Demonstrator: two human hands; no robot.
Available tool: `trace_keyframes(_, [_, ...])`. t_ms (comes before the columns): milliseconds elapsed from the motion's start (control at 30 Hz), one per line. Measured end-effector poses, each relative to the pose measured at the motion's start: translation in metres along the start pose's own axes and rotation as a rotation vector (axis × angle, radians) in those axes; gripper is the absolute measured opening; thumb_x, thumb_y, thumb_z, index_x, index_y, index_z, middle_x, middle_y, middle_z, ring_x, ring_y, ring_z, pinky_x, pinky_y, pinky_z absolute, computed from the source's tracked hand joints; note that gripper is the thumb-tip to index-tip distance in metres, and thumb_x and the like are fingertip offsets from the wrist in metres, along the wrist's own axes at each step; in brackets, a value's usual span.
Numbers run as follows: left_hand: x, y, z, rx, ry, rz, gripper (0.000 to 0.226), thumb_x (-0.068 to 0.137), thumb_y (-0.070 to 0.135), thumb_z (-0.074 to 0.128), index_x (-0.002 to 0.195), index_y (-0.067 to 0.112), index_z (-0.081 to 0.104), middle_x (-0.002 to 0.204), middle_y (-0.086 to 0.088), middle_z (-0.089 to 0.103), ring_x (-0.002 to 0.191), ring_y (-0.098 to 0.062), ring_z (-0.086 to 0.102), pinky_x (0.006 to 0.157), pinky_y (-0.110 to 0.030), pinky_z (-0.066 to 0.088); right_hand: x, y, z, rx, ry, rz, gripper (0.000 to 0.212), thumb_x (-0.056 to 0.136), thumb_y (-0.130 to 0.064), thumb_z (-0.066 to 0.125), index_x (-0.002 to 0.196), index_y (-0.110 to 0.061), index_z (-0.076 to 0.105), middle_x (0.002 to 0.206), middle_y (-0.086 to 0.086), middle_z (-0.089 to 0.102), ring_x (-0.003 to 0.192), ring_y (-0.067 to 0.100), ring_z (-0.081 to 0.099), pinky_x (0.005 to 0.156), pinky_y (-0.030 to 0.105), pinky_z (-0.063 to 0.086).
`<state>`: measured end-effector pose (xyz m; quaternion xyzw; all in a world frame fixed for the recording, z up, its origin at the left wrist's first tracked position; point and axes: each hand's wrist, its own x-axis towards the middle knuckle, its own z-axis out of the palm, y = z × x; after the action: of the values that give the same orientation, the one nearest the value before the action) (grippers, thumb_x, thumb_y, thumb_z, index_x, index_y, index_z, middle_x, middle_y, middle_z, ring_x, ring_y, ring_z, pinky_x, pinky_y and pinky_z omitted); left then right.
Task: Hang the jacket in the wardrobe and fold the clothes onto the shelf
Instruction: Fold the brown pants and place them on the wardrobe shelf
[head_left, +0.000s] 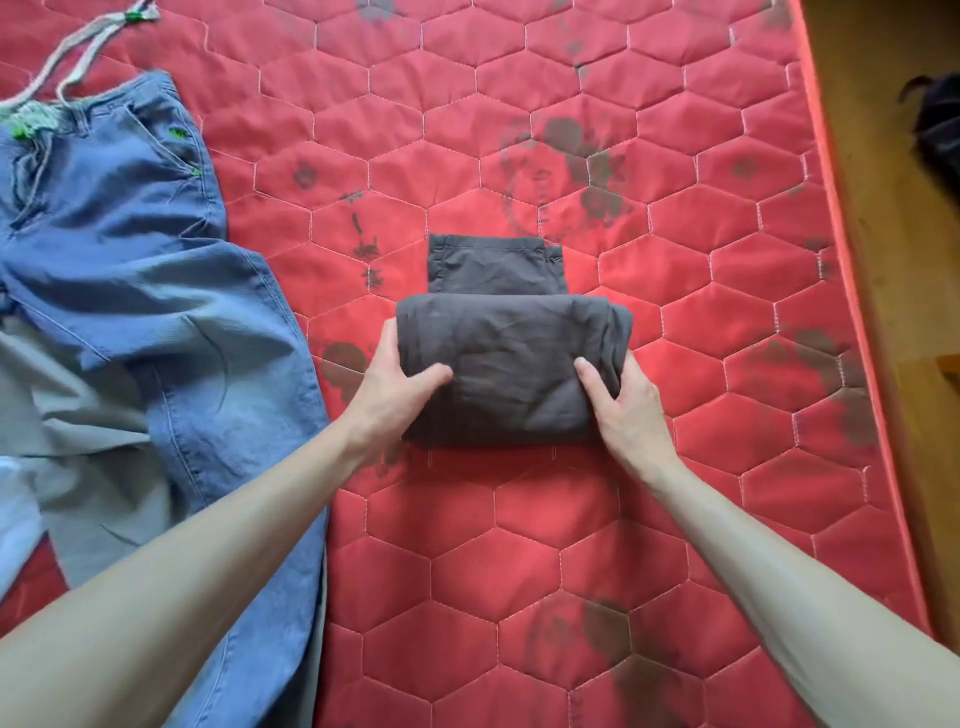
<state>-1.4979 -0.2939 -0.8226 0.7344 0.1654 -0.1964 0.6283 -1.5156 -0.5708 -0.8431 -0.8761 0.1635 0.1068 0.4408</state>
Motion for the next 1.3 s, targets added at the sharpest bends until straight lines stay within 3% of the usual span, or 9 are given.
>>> trace_keyframes(133, [0.010,-0.022,-0.005,0.213,0.020,-0.044,0.060,0.089,0.025,0.078,0.139,0.024,0.045,0.127,0.008,0.065,0.120,-0.012,0.063,0.110,-0.038,0.047,0.008,0.008,0.012,-0.123,0.004,0.033,0.037,0.099,-0.052,0.062,0.103,-0.016,0.053,0.100,0.005,0.069,0.097,0.034,0.064,0.082,0.046,0.048])
trace_keyframes(233, [0.006,-0.029,0.003,0.469,0.182,0.009,0.078,0.086,0.040,0.080,0.149,0.028,0.036,0.134,0.001,0.055,0.122,-0.021,0.057,0.107,-0.044,0.046,0.006,0.011,0.021,-0.278,0.145,-0.097,0.062,0.098,-0.042,0.067,0.146,-0.009,0.043,0.132,0.014,0.054,0.123,0.032,0.052,0.105,0.045,0.044])
trace_keyframes(333, [-0.008,-0.030,0.011,0.883,0.360,0.344,0.081,0.090,0.038,0.075,0.156,0.015,0.036,0.143,-0.013,0.043,0.132,-0.032,0.045,0.111,-0.048,0.040,0.000,0.017,0.020,-0.454,0.265,-0.306,0.078,0.099,-0.037,0.067,0.162,-0.010,0.029,0.160,0.016,0.034,0.147,0.033,0.038,0.118,0.046,0.035])
trace_keyframes(467, [-0.018,-0.044,0.009,1.190,0.001,0.737,0.079,0.089,0.039,0.064,0.158,0.009,0.039,0.166,-0.021,0.029,0.155,-0.038,0.026,0.124,-0.056,0.025,-0.012,0.032,0.014,-0.660,0.061,-0.597,0.083,0.096,-0.055,0.061,0.164,-0.017,0.030,0.173,0.010,0.017,0.161,0.029,0.013,0.127,0.053,0.021])
trace_keyframes(567, [-0.023,-0.055,0.009,1.373,-0.224,0.709,0.100,0.074,0.035,0.060,0.164,0.010,0.024,0.172,-0.022,0.008,0.160,-0.040,0.005,0.127,-0.056,0.019,-0.018,0.045,0.010,-0.763,-0.099,-0.673,0.103,0.083,-0.066,0.068,0.164,-0.015,0.029,0.173,0.011,0.016,0.161,0.030,0.011,0.127,0.056,0.020])
trace_keyframes(700, [-0.018,-0.060,0.018,1.522,-0.196,0.660,0.090,0.078,0.013,0.051,0.163,0.006,0.024,0.169,-0.030,0.012,0.156,-0.049,0.011,0.125,-0.060,0.020,-0.015,0.041,0.009,-0.860,-0.121,-0.691,0.105,0.075,-0.057,0.066,0.163,-0.012,0.031,0.172,0.016,0.020,0.159,0.037,0.020,0.126,0.057,0.021])
trace_keyframes(833, [-0.019,-0.054,0.028,1.518,-0.165,0.662,0.071,0.085,0.005,0.027,0.154,0.000,0.042,0.160,-0.037,0.031,0.148,-0.055,0.030,0.119,-0.061,0.034,-0.011,0.032,0.007,-0.908,-0.153,-0.677,0.107,0.067,-0.054,0.064,0.161,-0.012,0.036,0.169,0.018,0.027,0.154,0.040,0.031,0.124,0.052,0.028])
trace_keyframes(1033, [-0.025,-0.024,0.015,1.404,-0.251,0.666,0.078,0.063,0.010,0.073,0.138,-0.002,0.057,0.143,-0.029,0.057,0.132,-0.046,0.058,0.108,-0.050,0.051,-0.007,0.023,-0.014,-0.752,-0.176,-0.719,0.078,0.070,-0.043,0.071,0.143,-0.017,0.060,0.153,0.008,0.055,0.136,0.032,0.057,0.112,0.043,0.044])
trace_keyframes(1300, [-0.058,0.019,-0.016,0.792,-0.238,0.341,0.054,0.067,0.040,0.055,0.120,0.032,0.055,0.105,0.018,0.077,0.075,-0.016,0.067,0.073,-0.031,0.050,-0.051,0.005,-0.050,-0.310,0.013,-0.597,0.041,0.083,-0.040,0.078,0.119,-0.021,0.075,0.115,-0.011,0.077,0.096,0.008,0.075,0.081,0.027,0.058])
